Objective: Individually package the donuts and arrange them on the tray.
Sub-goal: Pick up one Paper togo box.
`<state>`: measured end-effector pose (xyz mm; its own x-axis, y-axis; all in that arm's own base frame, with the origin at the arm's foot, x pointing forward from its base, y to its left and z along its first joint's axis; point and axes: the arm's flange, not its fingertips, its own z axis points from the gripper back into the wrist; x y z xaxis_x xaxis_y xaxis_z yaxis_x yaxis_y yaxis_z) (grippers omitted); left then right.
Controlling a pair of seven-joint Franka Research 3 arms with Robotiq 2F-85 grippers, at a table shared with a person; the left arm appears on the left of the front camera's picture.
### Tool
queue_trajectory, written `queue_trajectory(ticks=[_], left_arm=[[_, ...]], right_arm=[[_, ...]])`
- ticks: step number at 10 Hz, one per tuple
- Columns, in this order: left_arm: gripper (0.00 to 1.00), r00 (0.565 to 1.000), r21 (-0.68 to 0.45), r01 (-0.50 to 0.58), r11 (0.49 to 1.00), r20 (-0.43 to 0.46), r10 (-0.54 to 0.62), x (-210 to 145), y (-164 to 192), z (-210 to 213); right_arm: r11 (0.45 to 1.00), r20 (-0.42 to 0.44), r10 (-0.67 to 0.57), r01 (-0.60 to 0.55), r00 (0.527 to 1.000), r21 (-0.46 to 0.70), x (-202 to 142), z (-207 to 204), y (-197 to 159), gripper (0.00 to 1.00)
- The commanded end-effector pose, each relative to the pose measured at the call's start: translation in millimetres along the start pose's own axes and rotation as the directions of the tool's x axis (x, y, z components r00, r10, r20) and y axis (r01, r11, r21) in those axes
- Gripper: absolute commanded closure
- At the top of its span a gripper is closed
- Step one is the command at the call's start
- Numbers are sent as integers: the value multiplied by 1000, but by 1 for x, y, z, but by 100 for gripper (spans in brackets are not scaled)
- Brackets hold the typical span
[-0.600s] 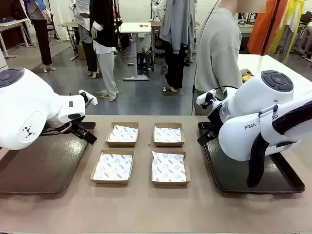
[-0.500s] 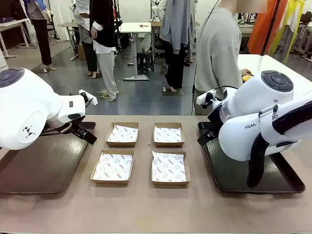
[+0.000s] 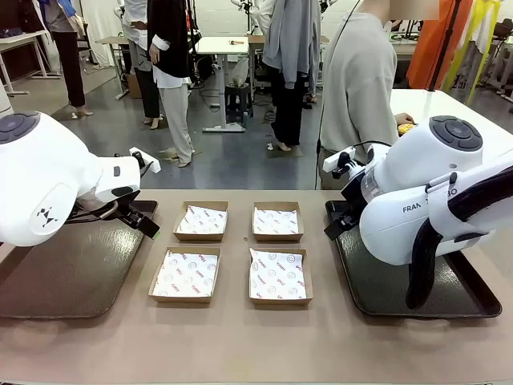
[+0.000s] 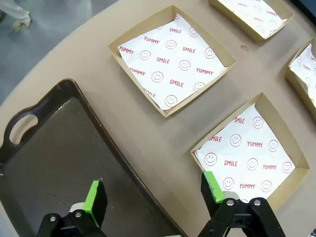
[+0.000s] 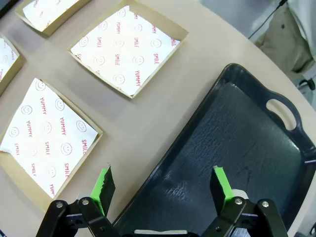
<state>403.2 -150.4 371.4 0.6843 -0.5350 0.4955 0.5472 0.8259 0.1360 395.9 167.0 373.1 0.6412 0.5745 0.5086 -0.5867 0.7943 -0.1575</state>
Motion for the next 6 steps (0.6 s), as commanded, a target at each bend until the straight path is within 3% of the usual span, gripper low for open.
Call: queue_trajectory(ticks=[1, 6], left_arm=[[0, 1000, 0, 0, 1000, 0, 0, 0, 0, 0], [0, 1000, 0, 0, 1000, 0, 0, 0, 0, 0]], right_arm=[[1000, 0, 0, 0, 1000, 0, 0, 0, 0, 0], [1000, 0, 0, 0, 1000, 0, 0, 0, 0, 0]])
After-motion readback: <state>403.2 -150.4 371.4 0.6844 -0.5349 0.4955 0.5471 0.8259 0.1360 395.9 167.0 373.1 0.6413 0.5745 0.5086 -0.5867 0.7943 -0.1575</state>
